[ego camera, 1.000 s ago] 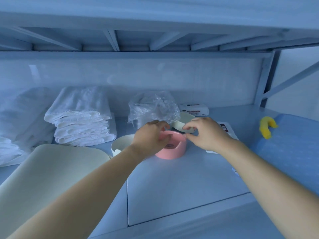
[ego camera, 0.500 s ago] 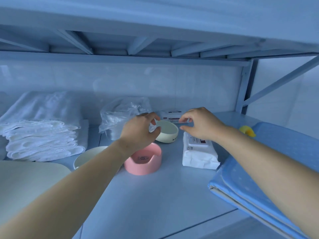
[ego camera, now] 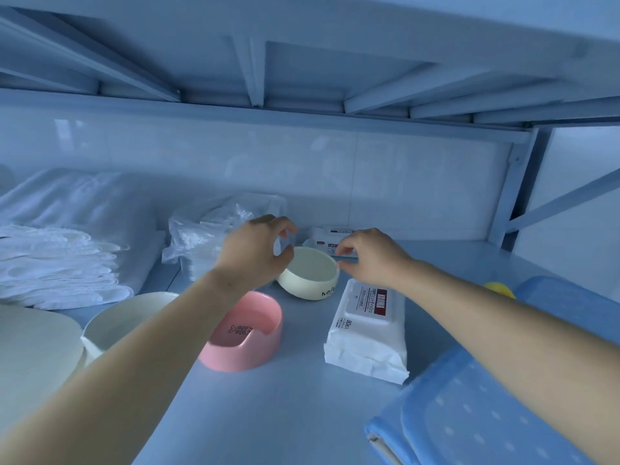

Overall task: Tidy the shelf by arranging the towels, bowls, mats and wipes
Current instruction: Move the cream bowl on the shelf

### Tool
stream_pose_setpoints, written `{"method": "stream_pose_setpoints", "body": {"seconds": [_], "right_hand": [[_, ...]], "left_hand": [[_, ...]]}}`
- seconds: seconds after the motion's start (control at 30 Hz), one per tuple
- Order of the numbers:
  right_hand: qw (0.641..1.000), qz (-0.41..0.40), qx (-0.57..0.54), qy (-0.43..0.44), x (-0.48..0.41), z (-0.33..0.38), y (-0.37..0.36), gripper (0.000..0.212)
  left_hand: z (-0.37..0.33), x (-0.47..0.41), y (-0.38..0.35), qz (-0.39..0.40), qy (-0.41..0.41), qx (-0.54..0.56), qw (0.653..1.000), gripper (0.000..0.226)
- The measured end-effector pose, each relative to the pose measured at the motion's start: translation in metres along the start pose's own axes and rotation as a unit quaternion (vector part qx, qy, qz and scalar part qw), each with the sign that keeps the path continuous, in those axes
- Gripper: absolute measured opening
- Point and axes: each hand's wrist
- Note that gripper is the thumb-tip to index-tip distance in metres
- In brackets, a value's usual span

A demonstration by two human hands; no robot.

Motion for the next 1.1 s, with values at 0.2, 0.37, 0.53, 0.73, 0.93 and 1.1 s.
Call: {"method": "stream_pose_setpoints", "body": {"seconds": [0.2, 0.37, 0.53, 0.73, 0.93, 1.1], "right_hand": [[0.998, 0.051, -0.020, 0.035, -0.035, 0.016, -0.036, 0.036], [0.997, 0.065, 0.009, 0.048, -0.050, 0.031, -0.060, 0.051], [0.992, 0.083, 0.063, 0.076, -0.058, 0.037, -0.071, 0.052], [0.992, 0.076, 0.065, 0.082, -0.062, 0.036, -0.078, 0.048], [0.989, 0.097, 0.080, 0.074, -0.059, 0.030, -0.075, 0.035], [0.987, 0.123, 0.088, 0.055, -0.056, 0.015, -0.072, 0.031]], "left_hand": [[0.016, 0.010, 0.002, -0.081, 0.030, -0.021, 0.996, 0.021], [0.033, 0.014, 0.000, -0.089, -0.003, -0.096, 0.991, 0.029], [0.047, 0.019, 0.001, 0.007, 0.047, -0.157, 0.986, 0.052], [0.058, 0.007, 0.005, 0.043, 0.068, -0.179, 0.981, 0.049], [0.056, 0.002, 0.006, 0.054, 0.087, -0.136, 0.985, 0.045], [0.047, -0.005, -0.005, 0.063, 0.097, -0.172, 0.978, 0.046]]}}
Point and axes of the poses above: each hand's wrist, its own x-axis away from the middle knuckle, its own y-axis out of the back of the hand, z = x × y, and after that the axes turned 3 degrees about -z, right-handed
